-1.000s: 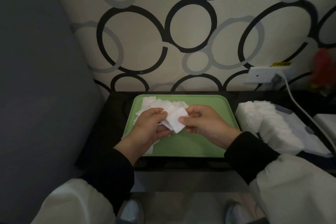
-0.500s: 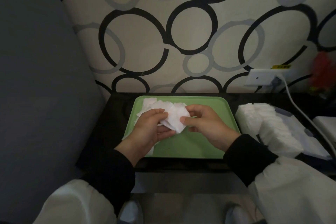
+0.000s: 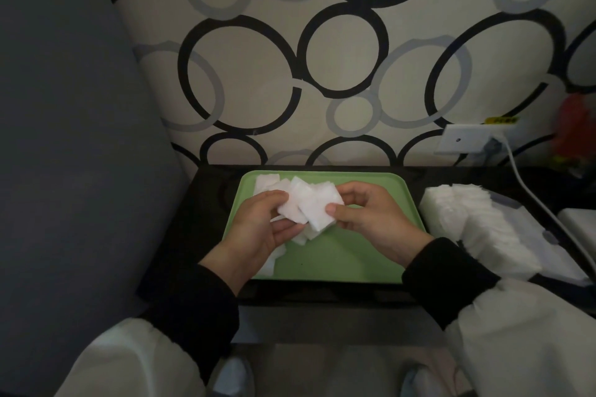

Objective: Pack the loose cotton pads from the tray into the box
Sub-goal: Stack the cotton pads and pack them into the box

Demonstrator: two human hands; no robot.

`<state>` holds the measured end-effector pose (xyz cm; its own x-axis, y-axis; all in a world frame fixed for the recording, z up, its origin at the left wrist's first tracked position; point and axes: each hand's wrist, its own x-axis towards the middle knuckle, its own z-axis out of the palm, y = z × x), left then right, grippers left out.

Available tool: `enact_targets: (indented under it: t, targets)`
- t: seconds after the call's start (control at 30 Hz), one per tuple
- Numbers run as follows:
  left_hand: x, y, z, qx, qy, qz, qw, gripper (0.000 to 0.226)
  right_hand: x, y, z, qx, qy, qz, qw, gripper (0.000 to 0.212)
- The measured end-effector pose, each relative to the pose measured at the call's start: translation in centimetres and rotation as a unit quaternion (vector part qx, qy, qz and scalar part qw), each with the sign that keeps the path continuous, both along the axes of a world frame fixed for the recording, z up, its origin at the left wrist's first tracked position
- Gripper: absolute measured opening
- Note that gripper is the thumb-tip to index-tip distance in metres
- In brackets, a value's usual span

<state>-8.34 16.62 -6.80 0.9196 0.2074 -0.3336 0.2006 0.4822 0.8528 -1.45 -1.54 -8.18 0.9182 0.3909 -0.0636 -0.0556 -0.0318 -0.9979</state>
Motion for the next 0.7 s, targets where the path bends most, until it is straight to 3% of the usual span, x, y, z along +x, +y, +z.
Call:
enact_targets:
  t: [0.2,0.3,0.43,0.57,0.7]
  targets:
    - [0.0,-0.2,0.3,-0.006,-0.001,-0.015,1.000,0.030,0.2,-0.5,0.3,0.004,0.019,0.006,1.000,0.023]
    - [0.1,-0.6,-0.1,0.062,-0.006,-0.003,0.998,0.030,0.1,-0.6,0.5,0.012,0.032,0.009,0.999,0.022]
    - [0.1,-0.3,0.0,0.186,-0.036,0.061,0.980,0.014,0.5,-1.0,0.6,-0.006,0.045,-0.045,0.998,0.015]
    - [-0.3,-1.0,0.4,0.200,-0.081,-0.008,0.976,0.018,0.7,-1.3,0.7,-0.032,0.058,-0.069,0.995,0.019]
    - [-0.4,-2.1,-0.3,0.218,-0.090,-0.039,0.971,0.012,-0.1,-0.8,1.1,-0.012,0.080,-0.015,0.997,0.021]
